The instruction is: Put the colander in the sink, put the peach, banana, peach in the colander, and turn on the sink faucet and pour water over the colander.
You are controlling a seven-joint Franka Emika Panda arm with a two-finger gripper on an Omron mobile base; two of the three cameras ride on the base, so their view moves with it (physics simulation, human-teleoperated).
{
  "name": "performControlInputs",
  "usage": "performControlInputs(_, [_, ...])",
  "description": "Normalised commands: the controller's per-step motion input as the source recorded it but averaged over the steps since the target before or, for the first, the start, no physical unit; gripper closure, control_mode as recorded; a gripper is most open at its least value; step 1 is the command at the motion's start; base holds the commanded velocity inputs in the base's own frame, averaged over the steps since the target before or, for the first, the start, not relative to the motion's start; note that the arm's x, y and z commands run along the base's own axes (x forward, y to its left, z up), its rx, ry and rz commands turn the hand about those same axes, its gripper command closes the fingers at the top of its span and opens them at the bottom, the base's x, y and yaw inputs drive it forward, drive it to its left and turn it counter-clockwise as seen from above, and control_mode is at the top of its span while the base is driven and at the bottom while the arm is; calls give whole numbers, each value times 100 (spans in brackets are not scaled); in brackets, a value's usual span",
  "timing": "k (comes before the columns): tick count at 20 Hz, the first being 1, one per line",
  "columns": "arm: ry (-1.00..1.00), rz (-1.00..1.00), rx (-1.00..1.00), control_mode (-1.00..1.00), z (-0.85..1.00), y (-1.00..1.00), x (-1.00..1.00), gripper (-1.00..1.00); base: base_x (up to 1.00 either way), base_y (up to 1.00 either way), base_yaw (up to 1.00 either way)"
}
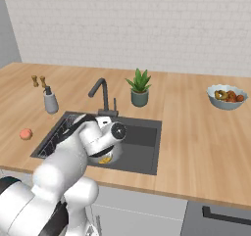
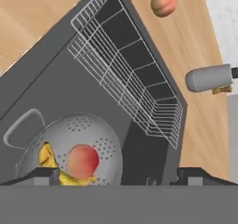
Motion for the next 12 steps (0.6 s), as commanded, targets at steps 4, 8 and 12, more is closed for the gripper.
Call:
performControlInputs(4, [0,17,-20,-100,98,6,-8,-100,0,0,0])
performControlInputs(8, [3,21,-24,-100,78,35,-18,-100,0,0,0])
performControlInputs(12, [6,28,-20,-100,40,71,-1,-100,0,0,0])
